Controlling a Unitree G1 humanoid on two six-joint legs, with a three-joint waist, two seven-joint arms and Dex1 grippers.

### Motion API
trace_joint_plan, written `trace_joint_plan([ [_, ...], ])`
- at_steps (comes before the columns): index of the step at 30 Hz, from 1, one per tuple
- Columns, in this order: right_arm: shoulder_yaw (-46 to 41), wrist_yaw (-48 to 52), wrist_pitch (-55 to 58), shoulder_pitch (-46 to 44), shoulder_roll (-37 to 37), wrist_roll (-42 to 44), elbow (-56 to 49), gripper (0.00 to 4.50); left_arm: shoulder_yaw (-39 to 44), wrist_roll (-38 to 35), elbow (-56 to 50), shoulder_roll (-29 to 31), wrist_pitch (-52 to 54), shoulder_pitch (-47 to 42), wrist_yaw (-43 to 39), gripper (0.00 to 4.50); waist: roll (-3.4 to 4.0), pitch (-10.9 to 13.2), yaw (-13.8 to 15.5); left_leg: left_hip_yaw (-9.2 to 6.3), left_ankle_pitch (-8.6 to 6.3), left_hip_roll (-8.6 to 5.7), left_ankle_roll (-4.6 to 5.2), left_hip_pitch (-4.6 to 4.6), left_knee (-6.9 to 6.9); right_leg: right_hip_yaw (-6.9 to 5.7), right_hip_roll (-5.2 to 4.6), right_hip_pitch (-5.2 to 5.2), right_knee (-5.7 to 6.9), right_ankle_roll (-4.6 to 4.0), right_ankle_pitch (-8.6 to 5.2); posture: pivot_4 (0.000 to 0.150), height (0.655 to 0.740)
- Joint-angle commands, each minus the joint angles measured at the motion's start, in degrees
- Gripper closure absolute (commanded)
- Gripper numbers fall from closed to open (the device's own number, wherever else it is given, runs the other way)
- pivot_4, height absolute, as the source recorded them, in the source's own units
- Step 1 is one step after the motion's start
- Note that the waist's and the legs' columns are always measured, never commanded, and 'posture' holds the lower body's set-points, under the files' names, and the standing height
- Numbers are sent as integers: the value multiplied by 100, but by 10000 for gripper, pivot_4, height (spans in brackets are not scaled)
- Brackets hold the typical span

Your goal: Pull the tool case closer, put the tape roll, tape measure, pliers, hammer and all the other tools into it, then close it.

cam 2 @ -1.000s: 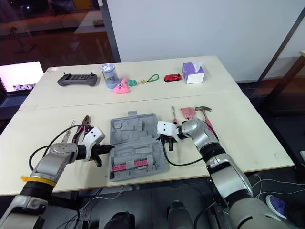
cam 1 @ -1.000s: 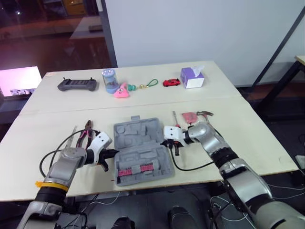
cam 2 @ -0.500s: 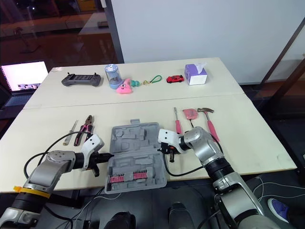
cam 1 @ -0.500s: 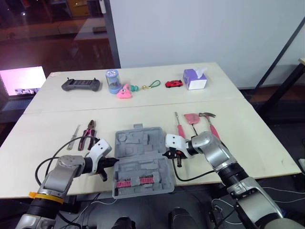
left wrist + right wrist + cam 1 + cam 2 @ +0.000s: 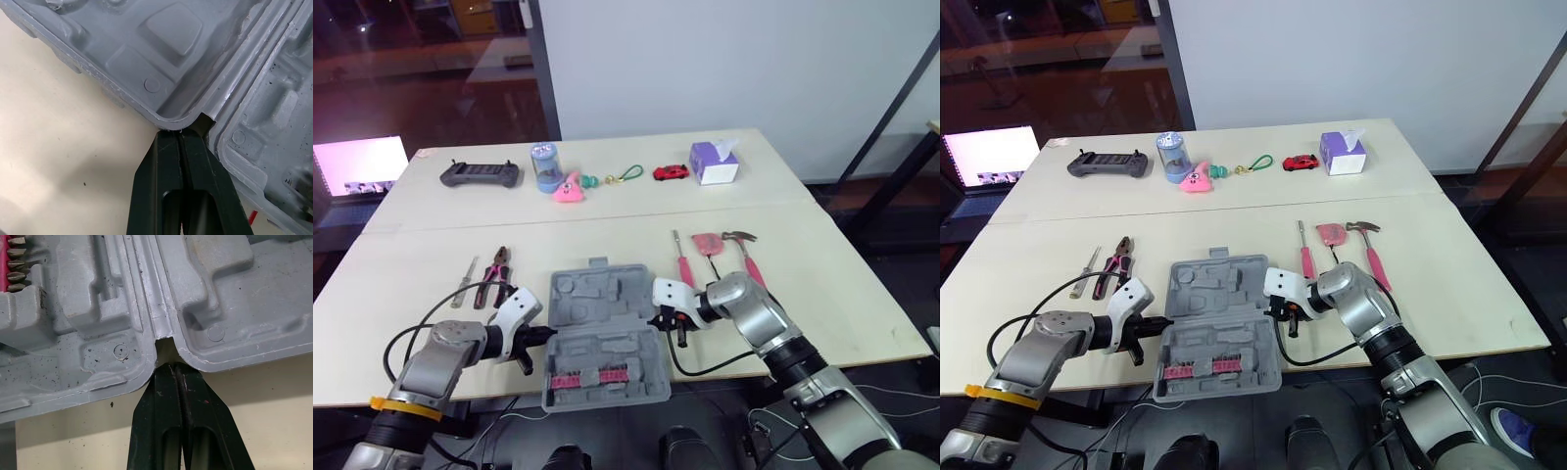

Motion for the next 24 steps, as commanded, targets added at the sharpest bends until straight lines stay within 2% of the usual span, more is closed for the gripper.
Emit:
trace_joint_plan([
  [1, 281, 120, 126, 171, 9, 93, -108, 44220, -234, -59, -62, 13, 116, 154, -74, 44613, 0, 0, 3, 0, -1, 0, 1, 0, 0, 0, 0, 2, -3, 0, 0, 1500, 7400],
  [11, 347, 181, 109, 269, -288, 134, -150, 44220, -290, -59, -39, 232, -75, 297, -154, 44613, -7, -6, 143, 0, -3, 1, 5, 4, 0, -2, 0, 15, -25, 0, 0, 1500, 7400],
  [24, 267, 119, -18, 352, -568, 214, -44, 44220, -161, -124, 165, 264, -269, 356, -55, 44613, -8, -8, 157, 0, -3, 1, 5, 6, 0, -4, -1, 22, -32, 1, 0, 1500, 7400],
])
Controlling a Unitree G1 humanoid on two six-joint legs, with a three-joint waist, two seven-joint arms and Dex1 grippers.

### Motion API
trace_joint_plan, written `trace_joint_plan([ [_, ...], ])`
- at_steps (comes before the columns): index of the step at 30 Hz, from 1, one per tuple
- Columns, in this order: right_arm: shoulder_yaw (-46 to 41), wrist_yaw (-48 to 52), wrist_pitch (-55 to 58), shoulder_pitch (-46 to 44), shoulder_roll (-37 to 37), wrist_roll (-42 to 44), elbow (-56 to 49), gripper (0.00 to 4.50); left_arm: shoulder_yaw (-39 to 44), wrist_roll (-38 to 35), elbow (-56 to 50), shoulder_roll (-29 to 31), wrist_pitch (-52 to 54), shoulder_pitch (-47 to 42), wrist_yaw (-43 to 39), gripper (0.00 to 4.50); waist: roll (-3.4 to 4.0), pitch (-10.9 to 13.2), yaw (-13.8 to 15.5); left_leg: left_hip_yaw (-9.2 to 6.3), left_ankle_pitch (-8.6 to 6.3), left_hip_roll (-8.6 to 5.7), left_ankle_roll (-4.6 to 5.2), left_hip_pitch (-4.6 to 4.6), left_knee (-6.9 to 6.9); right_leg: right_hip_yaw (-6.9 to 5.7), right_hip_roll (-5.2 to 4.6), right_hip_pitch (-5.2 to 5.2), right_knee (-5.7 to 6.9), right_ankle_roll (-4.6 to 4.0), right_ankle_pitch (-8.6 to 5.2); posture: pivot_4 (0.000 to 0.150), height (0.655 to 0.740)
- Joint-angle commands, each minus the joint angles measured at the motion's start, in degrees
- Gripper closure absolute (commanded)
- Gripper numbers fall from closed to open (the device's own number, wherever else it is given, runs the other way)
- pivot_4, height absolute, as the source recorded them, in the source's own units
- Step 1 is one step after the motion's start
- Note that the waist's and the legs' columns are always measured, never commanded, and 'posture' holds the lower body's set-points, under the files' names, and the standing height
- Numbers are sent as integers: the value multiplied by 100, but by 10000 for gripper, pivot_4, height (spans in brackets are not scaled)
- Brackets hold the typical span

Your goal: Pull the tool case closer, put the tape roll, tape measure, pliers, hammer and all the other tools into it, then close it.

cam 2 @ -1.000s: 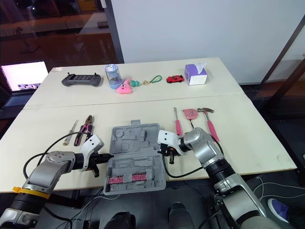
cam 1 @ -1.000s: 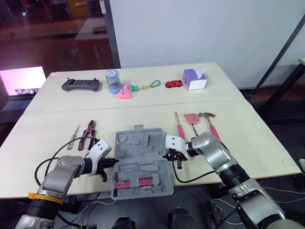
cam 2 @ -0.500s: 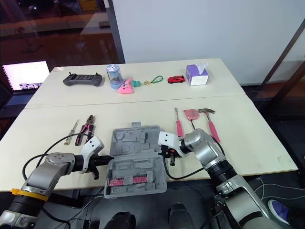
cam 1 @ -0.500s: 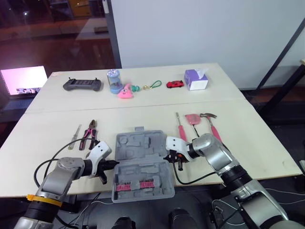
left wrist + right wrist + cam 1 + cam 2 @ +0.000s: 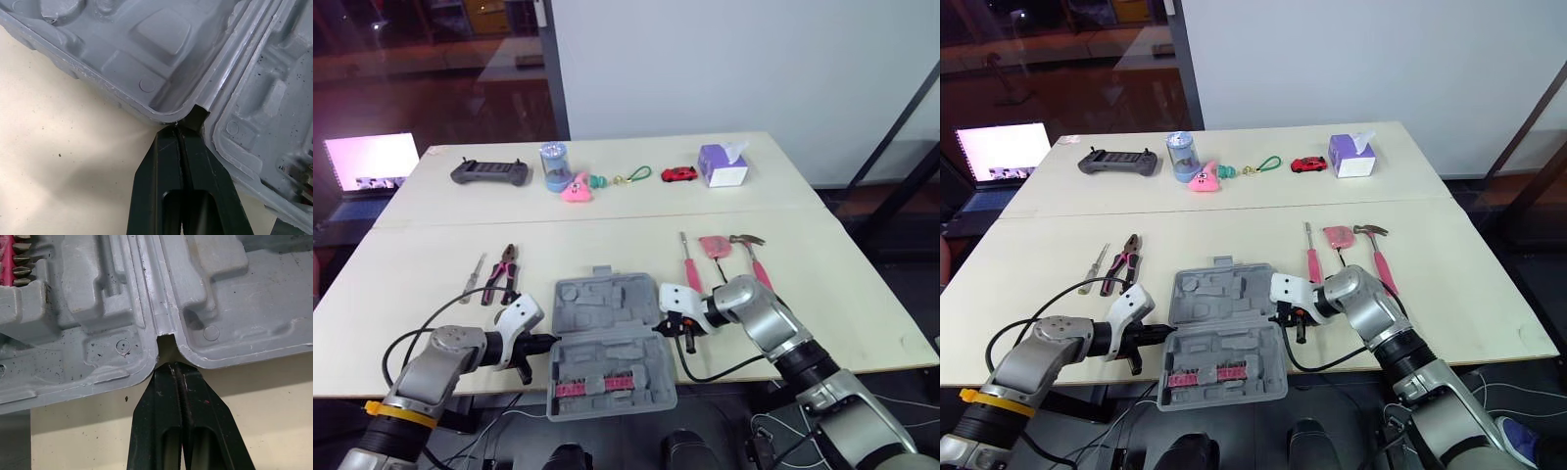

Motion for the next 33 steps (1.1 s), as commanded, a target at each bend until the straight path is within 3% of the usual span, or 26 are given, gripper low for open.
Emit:
trace_joint_plan([
  [1, 63, 58, 71, 244, -259, 21, 88, 44220, 10, 47, 211, 120, -62, 204, 36, 44613, 0, 0, 7, 0, 0, 0, 0, 0, 0, 0, 0, 0, 0, 0, 0, 1500, 7400],
  [5, -256, -62, 1, 454, -607, 183, -85, 44220, 275, 22, 219, 237, -321, 328, 165, 44613, 0, 0, 74, 0, 0, 0, 0, -2, 0, 0, -1, 1, -6, 0, 0, 1500, 7400],
  [12, -1701, -98, 143, 821, -1193, 1413, -607, 44220, 1584, -937, -481, 218, -566, 1056, 113, 44613, -7, 22, 136, 1, -1, 0, 0, -17, 0, -1, -4, -7, -14, 1, 1, 1500, 7400],
  [15, -2432, 0, 206, 1148, -1491, 1984, -774, 36465, 2316, -1382, -722, 209, -595, 1619, 55, 36711, -9, 26, 127, 1, -1, 3, 0, -16, -2, -2, -3, -7, -13, 0, 0, 1500, 7400],
  [23, -3891, -162, 571, 2049, -1774, 3081, -1028, 418, 3686, -1647, -284, 112, -1294, 2500, 248, 487, -11, 32, 140, 11, -9, 5, 13, -15, -6, -1, -3, -3, -26, 0, 0, 1500, 7400],
  [33, -4449, -465, 764, 2359, -1858, 3567, -949, 418, 4192, -1678, 539, 111, -1972, 2493, 392, 487, -15, 36, 137, 14, -10, 5, 15, -12, -6, -1, -3, 1, -27, -1, -1, 1500, 7400],
])
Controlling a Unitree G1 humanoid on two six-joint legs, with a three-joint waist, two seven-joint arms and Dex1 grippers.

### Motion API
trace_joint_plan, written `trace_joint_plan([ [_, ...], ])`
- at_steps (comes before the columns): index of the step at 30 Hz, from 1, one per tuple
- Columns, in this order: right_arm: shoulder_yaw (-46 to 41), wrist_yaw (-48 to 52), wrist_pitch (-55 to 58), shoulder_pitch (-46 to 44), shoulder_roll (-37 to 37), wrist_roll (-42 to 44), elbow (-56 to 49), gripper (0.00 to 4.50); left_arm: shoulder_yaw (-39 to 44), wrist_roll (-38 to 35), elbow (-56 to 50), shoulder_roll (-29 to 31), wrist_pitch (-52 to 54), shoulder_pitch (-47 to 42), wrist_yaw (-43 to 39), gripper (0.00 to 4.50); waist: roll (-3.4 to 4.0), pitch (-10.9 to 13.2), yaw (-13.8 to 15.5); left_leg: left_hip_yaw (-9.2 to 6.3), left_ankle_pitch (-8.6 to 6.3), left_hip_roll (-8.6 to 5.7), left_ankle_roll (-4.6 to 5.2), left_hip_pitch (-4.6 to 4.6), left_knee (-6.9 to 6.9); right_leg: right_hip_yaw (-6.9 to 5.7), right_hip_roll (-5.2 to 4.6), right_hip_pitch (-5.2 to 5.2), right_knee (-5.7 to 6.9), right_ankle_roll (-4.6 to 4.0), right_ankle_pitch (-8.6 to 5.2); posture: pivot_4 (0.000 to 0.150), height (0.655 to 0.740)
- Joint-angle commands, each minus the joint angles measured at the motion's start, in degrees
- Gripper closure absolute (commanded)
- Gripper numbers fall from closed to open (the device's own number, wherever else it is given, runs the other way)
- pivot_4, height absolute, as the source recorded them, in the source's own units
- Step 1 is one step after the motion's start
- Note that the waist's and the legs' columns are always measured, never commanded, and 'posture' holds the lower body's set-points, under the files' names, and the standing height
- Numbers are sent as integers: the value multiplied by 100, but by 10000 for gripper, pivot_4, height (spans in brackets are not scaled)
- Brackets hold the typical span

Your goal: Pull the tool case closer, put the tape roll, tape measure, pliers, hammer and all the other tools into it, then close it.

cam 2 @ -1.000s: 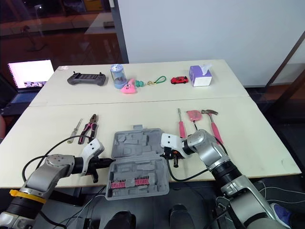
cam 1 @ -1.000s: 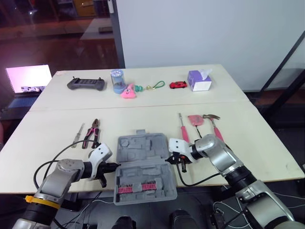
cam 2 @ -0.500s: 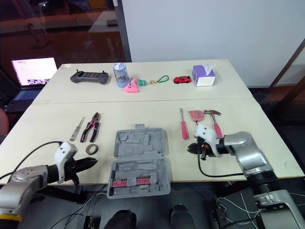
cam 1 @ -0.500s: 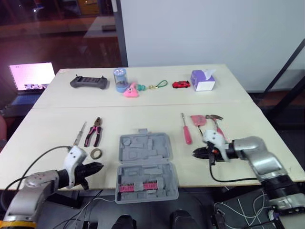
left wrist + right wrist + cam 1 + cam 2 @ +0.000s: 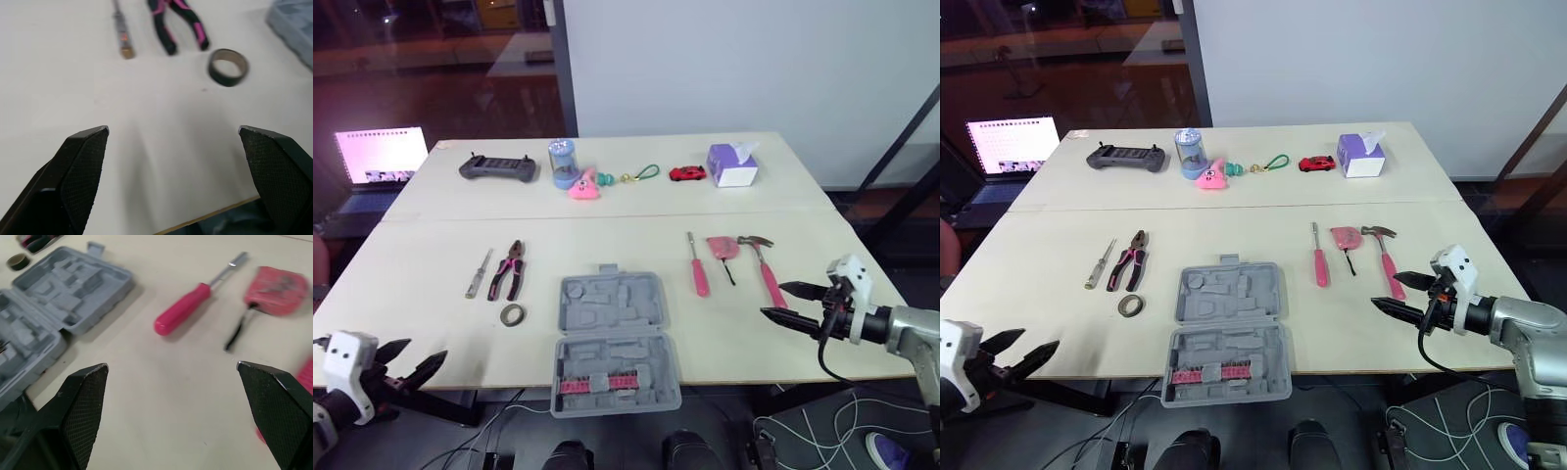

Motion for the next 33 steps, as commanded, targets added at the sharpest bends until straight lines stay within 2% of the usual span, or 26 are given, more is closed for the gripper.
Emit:
trace_joint_plan([
  [1, -114, -74, 142, -122, -104, 266, -285, 418, 161, -144, -40, 22, -166, -75, 9, 487, 0, 0, 1, 0, 0, 0, 0, 0, 0, 0, 0, 0, 0, 0, 0, 1500, 7400],
  [11, 462, -38, 696, -949, -143, 674, -1085, 418, 187, -201, -836, -239, -167, 292, 322, 487, -5, 10, -5, 1, 0, 3, 0, -2, -2, 1, 1, -3, -1, 0, 0, 1500, 7400],
  [14, 970, 219, 1082, -1505, -120, 951, -1464, 418, 339, -387, -1316, -484, -125, 681, 424, 487, -5, 23, -25, 1, 0, 3, 0, -2, -1, 1, 0, -4, -2, 0, 0, 1500, 7400],
  [19, 1912, 623, 1572, -2627, 151, 1232, -1618, 418, 399, -399, -2353, -1319, -251, 1545, 1005, 487, -14, 41, -10, 8, -2, 6, 0, -4, -4, 5, 0, -10, -8, 0, 0, 1500, 7400],
  [25, 2609, 842, 1644, -3509, 582, 1180, -1371, 418, 91, -274, -3233, -2190, -216, 1960, 1825, 487, -38, 56, 134, 4, -2, 5, 0, -14, 4, -1, -3, -6, -14, 0, 0, 1500, 7400],
  [29, 2791, 857, 1624, -3707, 732, 1140, -1361, 418, -230, 38, -3205, -2236, -115, 1825, 2150, 487, -38, 56, 178, 3, -3, 4, 0, -18, 5, -5, -1, -8, -18, -1, 0, 1500, 7400],
  [33, 2919, 654, 1582, -3690, 743, 966, -1406, 418, -528, 117, -3210, -1940, 279, 1314, 2355, 487, -39, 57, 171, 3, -2, 4, 0, -20, 5, -5, -1, -10, -17, -1, 1, 1500, 7400],
])
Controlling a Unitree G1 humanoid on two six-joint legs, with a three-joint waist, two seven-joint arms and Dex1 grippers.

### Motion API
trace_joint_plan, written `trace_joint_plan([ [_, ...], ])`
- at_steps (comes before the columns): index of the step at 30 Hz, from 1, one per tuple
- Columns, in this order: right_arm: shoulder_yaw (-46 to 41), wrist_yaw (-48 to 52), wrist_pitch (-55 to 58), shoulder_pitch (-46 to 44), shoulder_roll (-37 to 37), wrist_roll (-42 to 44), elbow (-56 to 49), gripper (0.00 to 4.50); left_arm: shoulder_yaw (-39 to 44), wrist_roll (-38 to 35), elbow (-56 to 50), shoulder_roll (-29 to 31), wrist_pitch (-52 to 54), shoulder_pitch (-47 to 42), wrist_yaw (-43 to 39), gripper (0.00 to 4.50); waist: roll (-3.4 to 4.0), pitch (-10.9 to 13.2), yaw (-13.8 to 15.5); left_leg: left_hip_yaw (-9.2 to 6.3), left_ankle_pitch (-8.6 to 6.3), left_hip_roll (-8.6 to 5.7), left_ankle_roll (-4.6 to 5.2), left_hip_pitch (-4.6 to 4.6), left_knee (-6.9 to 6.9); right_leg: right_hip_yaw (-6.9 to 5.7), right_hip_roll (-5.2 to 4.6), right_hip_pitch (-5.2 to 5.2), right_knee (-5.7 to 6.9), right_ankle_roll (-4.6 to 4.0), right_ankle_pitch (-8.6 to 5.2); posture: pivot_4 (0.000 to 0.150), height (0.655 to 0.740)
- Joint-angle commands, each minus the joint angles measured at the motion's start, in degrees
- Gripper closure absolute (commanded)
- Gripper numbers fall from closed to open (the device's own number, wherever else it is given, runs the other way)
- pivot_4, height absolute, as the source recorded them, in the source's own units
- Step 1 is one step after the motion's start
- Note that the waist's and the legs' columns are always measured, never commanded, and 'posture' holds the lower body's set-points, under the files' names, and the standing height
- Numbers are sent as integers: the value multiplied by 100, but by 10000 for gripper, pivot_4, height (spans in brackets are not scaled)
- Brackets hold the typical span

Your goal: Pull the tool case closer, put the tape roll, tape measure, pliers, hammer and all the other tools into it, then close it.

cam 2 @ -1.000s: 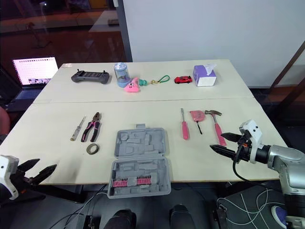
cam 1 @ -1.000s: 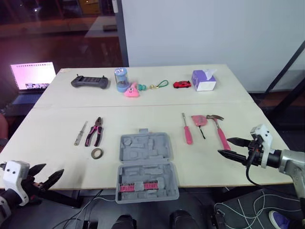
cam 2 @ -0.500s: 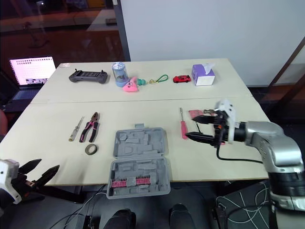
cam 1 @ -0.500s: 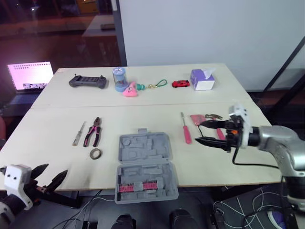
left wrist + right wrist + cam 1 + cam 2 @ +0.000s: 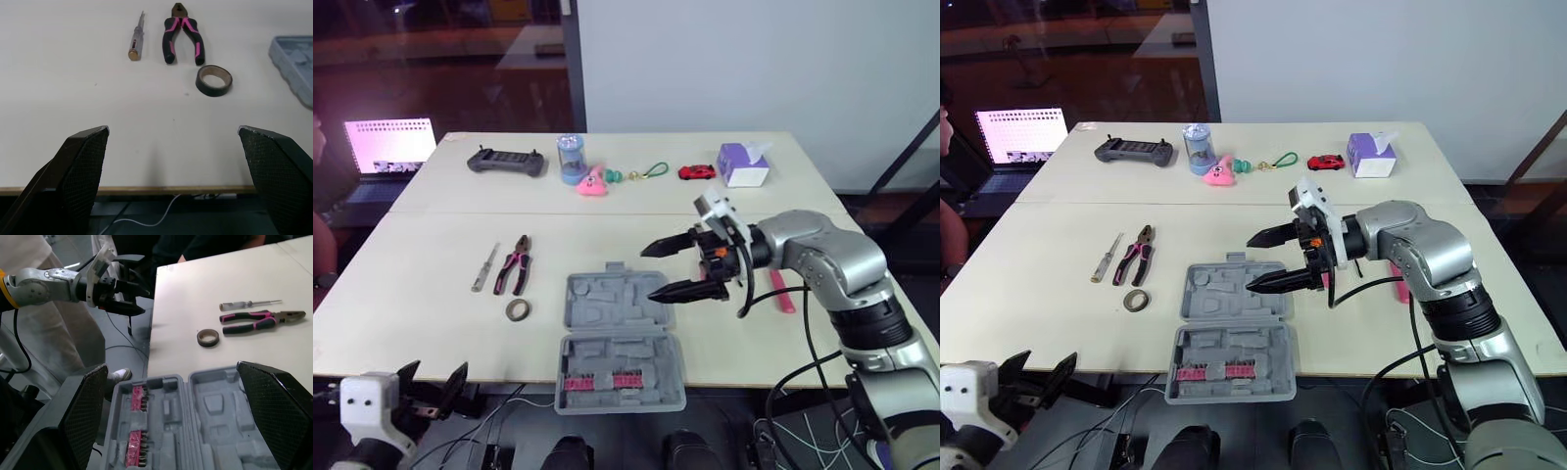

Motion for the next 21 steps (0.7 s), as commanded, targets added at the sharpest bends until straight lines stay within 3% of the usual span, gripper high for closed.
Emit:
trace_joint_plan([
  [1, -38, -184, -64, -42, 27, -88, -180, 418, -217, 104, -85, 366, 378, -421, 203, 487, 0, 0, -7, -1, 0, 0, 0, 0, 0, 0, 1, -1, 3, 0, 0, 1500, 7400],
  [6, -120, -533, 72, 207, 77, -51, -392, 418, -833, 327, 206, 550, 1242, -1642, 844, 487, 5, -2, 3, -2, 0, 0, 0, 2, -1, 0, 2, -3, 8, 1, 1, 1500, 7400],
  [10, -207, -802, 198, 363, 32, -63, -554, 0, -1295, 599, 296, 445, 1794, -2471, 1447, 11156, 2, -1, -12, -6, 0, -2, -1, -1, 2, -1, 1, -4, 9, 2, 2, 1500, 7400],
  [21, -172, -925, 367, 517, -135, -17, -840, 0, -1922, 979, -128, 261, 2668, -2716, 2059, 11156, 3, -1, -12, -8, 1, -2, -1, -25, 1, 0, 2, -28, 10, 1, 2, 1500, 7400],
])
